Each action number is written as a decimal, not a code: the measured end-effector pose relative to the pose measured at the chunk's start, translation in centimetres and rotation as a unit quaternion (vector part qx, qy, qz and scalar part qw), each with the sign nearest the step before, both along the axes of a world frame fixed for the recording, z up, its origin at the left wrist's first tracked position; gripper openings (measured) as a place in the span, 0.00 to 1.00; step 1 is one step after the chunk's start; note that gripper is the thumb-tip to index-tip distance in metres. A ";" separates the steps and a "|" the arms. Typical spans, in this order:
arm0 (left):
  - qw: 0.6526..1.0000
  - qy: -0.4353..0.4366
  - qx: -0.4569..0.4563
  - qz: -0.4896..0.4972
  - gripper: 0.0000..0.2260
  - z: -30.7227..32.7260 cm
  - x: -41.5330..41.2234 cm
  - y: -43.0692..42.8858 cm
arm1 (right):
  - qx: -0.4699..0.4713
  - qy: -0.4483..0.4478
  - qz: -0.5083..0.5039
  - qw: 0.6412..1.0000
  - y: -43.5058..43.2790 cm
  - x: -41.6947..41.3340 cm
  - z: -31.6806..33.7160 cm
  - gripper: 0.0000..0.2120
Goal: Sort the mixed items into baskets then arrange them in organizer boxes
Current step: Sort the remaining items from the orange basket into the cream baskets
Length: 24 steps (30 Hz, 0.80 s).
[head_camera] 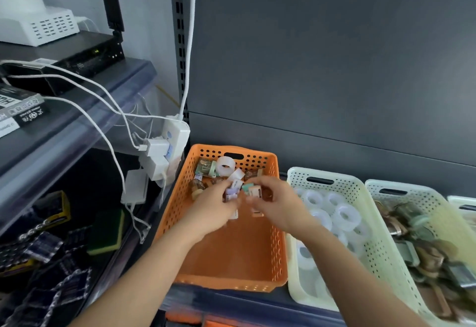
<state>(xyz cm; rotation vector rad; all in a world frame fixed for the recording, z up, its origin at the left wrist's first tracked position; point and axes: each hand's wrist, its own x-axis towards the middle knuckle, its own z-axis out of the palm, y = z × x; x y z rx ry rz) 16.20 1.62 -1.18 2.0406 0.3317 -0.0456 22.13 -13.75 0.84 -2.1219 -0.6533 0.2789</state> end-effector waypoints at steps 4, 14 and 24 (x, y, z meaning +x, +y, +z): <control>0.997 -0.066 -0.030 -0.016 0.10 1.5 1.0 -3.3 | 0.147 0.048 -0.068 0.986 -3.4 0.1 1.5 0.12; 0.987 -0.126 -0.035 -0.099 0.06 3.3 4.5 -18.4 | 0.228 0.034 -0.207 0.951 -19.1 0.1 2.3 0.15; 0.946 -0.204 0.127 -0.216 0.14 4.1 7.0 -40.1 | 0.116 -0.032 -0.300 0.946 -40.0 0.8 1.0 0.15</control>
